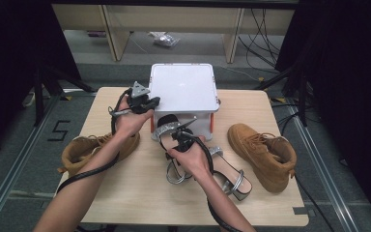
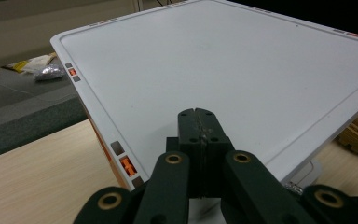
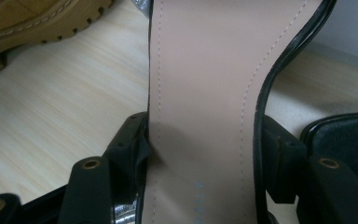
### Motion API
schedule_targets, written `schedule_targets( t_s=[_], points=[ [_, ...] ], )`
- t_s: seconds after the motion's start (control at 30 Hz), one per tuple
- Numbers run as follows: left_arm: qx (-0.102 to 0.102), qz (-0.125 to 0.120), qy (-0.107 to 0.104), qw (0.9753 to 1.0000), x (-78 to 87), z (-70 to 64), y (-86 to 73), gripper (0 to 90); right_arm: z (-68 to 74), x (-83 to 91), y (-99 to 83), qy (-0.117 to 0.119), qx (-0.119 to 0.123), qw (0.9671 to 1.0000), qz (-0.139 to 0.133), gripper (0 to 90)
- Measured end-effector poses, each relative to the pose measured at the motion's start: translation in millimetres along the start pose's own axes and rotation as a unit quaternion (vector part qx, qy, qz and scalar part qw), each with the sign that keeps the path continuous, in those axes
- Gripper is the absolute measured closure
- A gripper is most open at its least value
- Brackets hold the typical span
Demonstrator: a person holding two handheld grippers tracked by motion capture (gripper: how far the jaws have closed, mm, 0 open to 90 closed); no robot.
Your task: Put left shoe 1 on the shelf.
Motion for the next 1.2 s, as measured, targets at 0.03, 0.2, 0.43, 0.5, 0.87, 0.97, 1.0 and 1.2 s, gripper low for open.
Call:
schedule_targets(
  t_s=[0.03, 0.2, 0.43, 0.5, 0.87, 0.97, 1.0, 1.2],
  points=[
    [0.0, 0.0, 0.0, 1.0, 0.0, 0.0, 0.0, 89.3, 0.0, 0.0, 0.0, 0.0, 0.0, 1.0, 0.0, 42.8],
    [-0.002, -0.001, 0.001, 1.0, 0.2, 0.4, -0.4, 89.3, -1.4, -3.8, 5.6, -0.004, -0.017, 0.9998, -0.003, 42.8],
    [-0.002, -0.001, 0.0, 1.0, 0.2, 0.3, -0.4, 89.4, -3.1, -9.4, 15.5, -0.001, -0.017, 0.9997, -0.016, 42.8],
    [-0.002, -0.001, 0.0, 1.0, 0.2, 0.3, -0.4, 89.4, -4.8, -11.1, 18.4, -0.003, -0.007, 0.9997, -0.025, 42.8],
    [0.004, -0.005, -0.001, 1.0, -0.2, -0.3, -0.5, 89.3, -7.0, -15.2, 31.5, -0.014, -0.006, 0.9991, -0.041, 42.8],
    [0.003, -0.003, -0.002, 1.0, 0.0, 0.1, -0.6, 89.4, -6.7, -17.2, 37.5, -0.021, -0.014, 0.999, -0.037, 42.8],
    [0.003, -0.003, -0.002, 1.0, 0.0, 0.1, -0.6, 89.3, -6.7, -17.2, 37.5, -0.021, -0.014, 0.999, -0.037, 42.8],
    [0.003, -0.004, -0.002, 1.0, 0.4, 0.9, -0.9, 89.4, -5.7, -24.7, 46.1, -0.017, -0.022, 0.9988, -0.04, 42.8]
  ],
)
Point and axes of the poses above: each handheld gripper's, and its own axes: x roughly backward along the jaws, y roughly out of its top, z roughly to its left, the point moved 4 cm from there along -x, roughly forward along the jaws, and after that the axes turned 5 degrees about x, right-handed, at the moved point
